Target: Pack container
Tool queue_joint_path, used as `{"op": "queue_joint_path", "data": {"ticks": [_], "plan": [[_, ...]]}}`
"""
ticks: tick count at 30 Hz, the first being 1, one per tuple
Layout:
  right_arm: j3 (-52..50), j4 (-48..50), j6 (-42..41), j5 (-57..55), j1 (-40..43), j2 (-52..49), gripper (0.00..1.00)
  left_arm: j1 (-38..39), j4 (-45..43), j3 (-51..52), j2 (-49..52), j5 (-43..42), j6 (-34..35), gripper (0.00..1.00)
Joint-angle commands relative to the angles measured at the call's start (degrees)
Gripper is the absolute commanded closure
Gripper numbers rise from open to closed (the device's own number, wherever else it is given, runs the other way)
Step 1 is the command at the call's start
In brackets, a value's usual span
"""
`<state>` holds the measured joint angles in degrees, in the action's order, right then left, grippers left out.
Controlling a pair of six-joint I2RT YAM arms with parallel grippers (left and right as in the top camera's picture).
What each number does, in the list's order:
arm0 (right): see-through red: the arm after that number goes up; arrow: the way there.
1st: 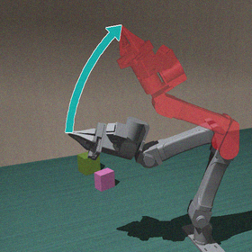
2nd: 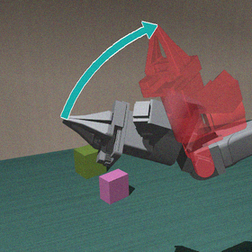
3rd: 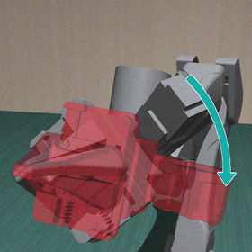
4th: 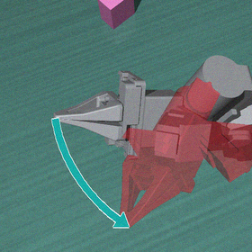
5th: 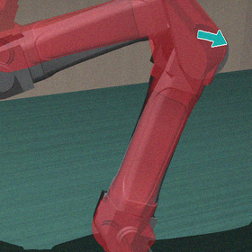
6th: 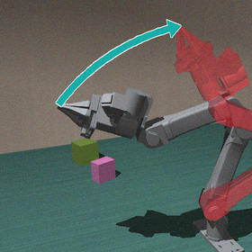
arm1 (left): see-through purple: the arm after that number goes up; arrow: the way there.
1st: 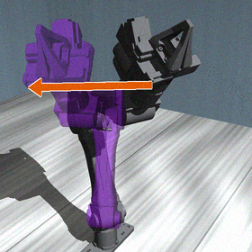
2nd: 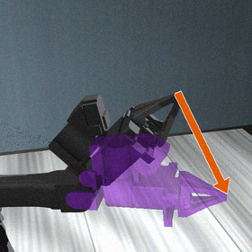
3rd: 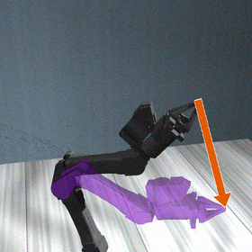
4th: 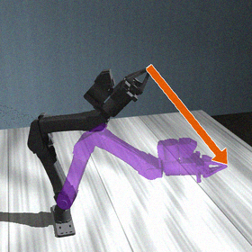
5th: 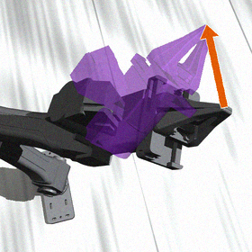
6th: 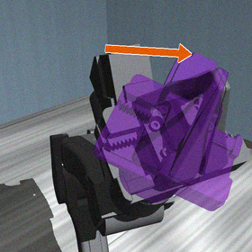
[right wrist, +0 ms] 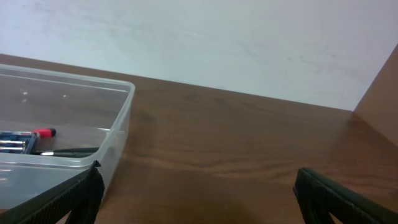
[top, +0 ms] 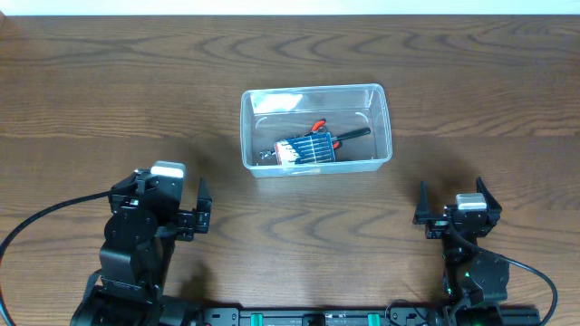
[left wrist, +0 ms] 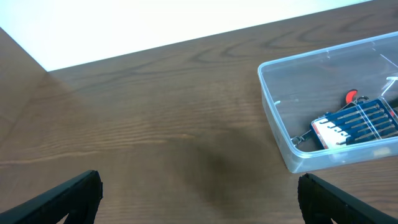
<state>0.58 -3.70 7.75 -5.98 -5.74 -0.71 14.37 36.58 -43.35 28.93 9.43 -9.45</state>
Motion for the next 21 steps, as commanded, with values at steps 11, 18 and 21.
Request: {"op": "queue_joint_path", "data": {"ticks": [11, 18, 21], "plan": [[-0.3, -0.1, -1.0, 0.4, 0.2, 0.4, 0.01, 0.2, -0.2, 0.8, -0.2, 0.5, -0.5, 0.02], [-0.3, -0.1, -1.0, 0.4, 0.2, 0.4, 0.01, 0.1, 0.7, 0.8, -0.2, 0.5, -0.5, 0.02], [-0.3, -0.1, -1.0, 0.4, 0.2, 0.4, 0.01, -1.8, 8.2, 0.8, -1.7, -2.4, 1.3, 0.02]]}}
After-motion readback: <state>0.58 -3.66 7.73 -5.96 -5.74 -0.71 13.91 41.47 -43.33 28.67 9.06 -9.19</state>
